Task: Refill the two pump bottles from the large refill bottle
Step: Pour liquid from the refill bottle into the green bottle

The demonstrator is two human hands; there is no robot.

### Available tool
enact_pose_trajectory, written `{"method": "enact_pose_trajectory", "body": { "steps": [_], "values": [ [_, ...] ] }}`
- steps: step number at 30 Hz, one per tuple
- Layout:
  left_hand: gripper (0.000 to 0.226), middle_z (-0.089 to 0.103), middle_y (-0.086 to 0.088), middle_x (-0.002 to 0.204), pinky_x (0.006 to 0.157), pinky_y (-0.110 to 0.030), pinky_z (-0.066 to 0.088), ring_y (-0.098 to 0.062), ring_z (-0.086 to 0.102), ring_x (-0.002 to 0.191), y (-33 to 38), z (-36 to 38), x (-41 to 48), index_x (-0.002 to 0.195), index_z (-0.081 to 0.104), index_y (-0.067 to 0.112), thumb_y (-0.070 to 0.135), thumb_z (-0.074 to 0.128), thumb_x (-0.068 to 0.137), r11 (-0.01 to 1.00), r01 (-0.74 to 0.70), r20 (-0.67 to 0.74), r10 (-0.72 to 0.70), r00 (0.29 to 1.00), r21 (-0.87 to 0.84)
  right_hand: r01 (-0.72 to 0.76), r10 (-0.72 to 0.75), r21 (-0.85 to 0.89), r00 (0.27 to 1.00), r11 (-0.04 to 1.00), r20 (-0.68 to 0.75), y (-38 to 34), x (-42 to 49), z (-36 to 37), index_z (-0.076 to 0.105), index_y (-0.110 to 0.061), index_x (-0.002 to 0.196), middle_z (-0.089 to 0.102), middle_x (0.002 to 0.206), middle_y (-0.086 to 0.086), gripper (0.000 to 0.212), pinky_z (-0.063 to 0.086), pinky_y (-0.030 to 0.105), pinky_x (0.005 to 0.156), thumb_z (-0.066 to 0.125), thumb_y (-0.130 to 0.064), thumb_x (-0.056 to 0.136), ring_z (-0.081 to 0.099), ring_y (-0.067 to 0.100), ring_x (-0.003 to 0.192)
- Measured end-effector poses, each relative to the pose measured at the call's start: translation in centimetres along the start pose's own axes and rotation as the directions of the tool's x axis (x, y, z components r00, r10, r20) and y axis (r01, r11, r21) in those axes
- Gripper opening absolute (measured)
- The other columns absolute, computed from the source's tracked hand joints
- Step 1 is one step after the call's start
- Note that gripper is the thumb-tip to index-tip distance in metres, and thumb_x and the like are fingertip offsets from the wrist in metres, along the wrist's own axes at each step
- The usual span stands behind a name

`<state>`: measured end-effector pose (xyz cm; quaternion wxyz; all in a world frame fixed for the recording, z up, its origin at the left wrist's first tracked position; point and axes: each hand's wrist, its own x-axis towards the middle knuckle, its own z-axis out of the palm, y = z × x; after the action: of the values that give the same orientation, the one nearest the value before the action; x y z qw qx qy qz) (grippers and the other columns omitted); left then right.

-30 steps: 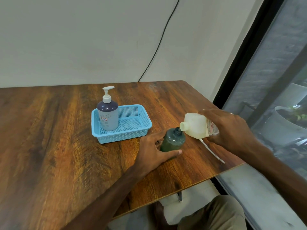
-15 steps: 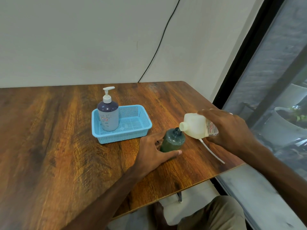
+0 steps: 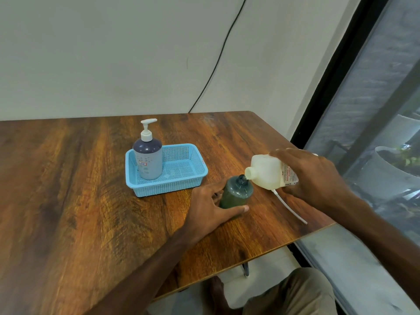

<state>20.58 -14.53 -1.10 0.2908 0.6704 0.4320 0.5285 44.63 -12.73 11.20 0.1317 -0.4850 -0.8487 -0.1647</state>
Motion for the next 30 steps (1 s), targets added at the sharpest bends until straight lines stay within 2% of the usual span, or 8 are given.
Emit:
{"method": "enact_pose_trajectory", "body": {
  "steps": [9, 14, 17, 20, 26, 30],
  "values": [
    [0.078, 0.061, 0.035, 0.116, 0.089, -0.011, 0.053, 0.015, 0.060, 0.113, -0.24, 0.14, -0.01, 0.133, 0.055, 0.039, 0.037, 0.096, 0.066, 1.000, 0.021, 0.003, -0.021, 1.000, 0.006, -0.016, 0.016, 0.012, 1.000, 1.000, 0.014, -0.03, -0.02, 0.00, 0.057, -0.020, 0.136, 0.067, 0.128, 0.007, 0.081, 0.056, 0.050, 0.081, 0.092, -0.027, 0.064, 0.062, 0.032, 0.120],
    [0.078, 0.062, 0.033, 0.121, 0.089, -0.011, 0.052, 0.013, 0.060, 0.116, -0.15, 0.14, -0.03, 0.133, 0.056, 0.038, 0.037, 0.096, 0.066, 1.000, 0.015, 0.001, -0.015, 1.000, 0.002, -0.023, 0.023, 0.005, 1.000, 1.000, 0.018, 0.06, -0.12, 0.04, 0.057, -0.020, 0.136, 0.067, 0.128, 0.006, 0.080, 0.056, 0.048, 0.082, 0.092, -0.029, 0.065, 0.061, 0.031, 0.120],
    [0.079, 0.065, 0.026, 0.124, 0.090, -0.015, 0.055, 0.008, 0.062, 0.117, -0.22, 0.24, -0.01, 0.135, 0.058, 0.036, 0.040, 0.095, 0.066, 1.000, 0.010, -0.006, -0.010, 1.000, 0.010, -0.026, 0.026, 0.000, 0.999, 1.000, 0.020, 0.22, -0.10, 0.28, 0.057, -0.021, 0.134, 0.068, 0.126, 0.007, 0.079, 0.056, 0.050, 0.081, 0.092, -0.030, 0.064, 0.063, 0.032, 0.118],
    [0.081, 0.069, 0.018, 0.124, 0.089, -0.020, 0.059, 0.005, 0.065, 0.114, -0.41, 0.30, -0.05, 0.137, 0.062, 0.026, 0.041, 0.096, 0.065, 1.000, 0.028, -0.013, -0.028, 1.000, 0.005, -0.022, 0.022, -0.003, 1.000, 1.000, 0.018, 0.36, -0.07, 0.39, 0.056, -0.022, 0.134, 0.068, 0.126, 0.006, 0.080, 0.056, 0.049, 0.081, 0.093, -0.029, 0.063, 0.063, 0.031, 0.118],
    [0.077, 0.061, 0.036, 0.116, 0.087, -0.011, 0.053, 0.016, 0.061, 0.111, 0.01, 0.19, -0.15, 0.131, 0.057, 0.037, 0.034, 0.097, 0.065, 1.000, 0.023, -0.001, -0.023, 1.000, 0.007, -0.014, 0.014, 0.002, 1.000, 1.000, 0.006, 0.34, -0.10, 0.36, 0.056, -0.023, 0.136, 0.067, 0.127, 0.005, 0.080, 0.056, 0.048, 0.082, 0.092, -0.029, 0.064, 0.062, 0.030, 0.119],
    [0.077, 0.059, 0.038, 0.114, 0.088, -0.013, 0.055, 0.015, 0.061, 0.111, 0.14, 0.12, -0.13, 0.131, 0.056, 0.038, 0.035, 0.096, 0.065, 1.000, 0.021, 0.003, -0.021, 1.000, 0.017, -0.011, 0.011, 0.002, 1.000, 1.000, 0.002, 0.41, -0.10, 0.35, 0.057, -0.022, 0.135, 0.068, 0.127, 0.006, 0.080, 0.056, 0.049, 0.082, 0.093, -0.028, 0.063, 0.063, 0.032, 0.118]
  ]
}}
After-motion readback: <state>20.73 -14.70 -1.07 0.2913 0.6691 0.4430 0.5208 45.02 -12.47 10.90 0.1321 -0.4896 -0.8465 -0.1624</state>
